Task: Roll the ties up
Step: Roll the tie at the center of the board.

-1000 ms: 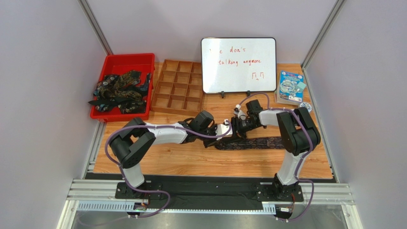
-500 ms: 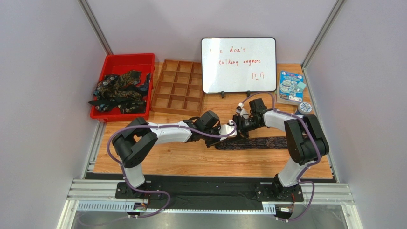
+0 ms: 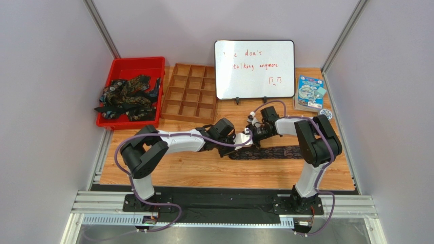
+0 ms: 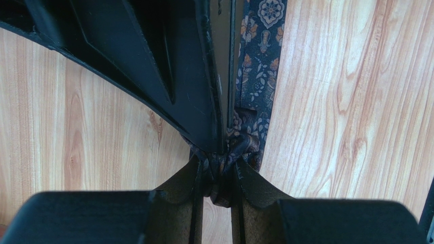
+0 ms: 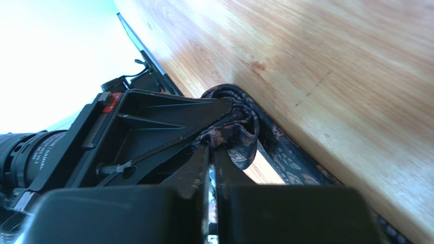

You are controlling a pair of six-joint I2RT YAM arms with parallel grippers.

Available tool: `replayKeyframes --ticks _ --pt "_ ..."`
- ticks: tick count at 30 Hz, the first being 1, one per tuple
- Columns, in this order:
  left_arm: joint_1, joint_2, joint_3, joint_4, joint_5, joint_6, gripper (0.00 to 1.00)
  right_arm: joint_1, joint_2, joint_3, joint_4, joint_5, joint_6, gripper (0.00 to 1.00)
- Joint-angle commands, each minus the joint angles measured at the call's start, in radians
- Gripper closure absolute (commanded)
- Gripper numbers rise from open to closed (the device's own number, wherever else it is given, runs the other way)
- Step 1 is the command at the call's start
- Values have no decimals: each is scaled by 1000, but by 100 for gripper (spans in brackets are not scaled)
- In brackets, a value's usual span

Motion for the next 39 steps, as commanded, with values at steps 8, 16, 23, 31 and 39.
replayKeyframes --ticks 8,16,23,31,39 --pt "24 -74 -63 13 83 -41 46 -61 65 29 -106 129 -206 100" --pt "37 -115 -127 188 144 -99 32 -96 102 11 -115 164 -269 100" --pt "37 -39 -97 273 166 -90 29 -112 134 9 -124 159 -269 100" --pt "28 71 -19 273 192 -53 39 -113 163 8 -104 153 -242 100" --pt "24 31 17 -3 114 34 83 -116 59 20 -84 81 -186 88"
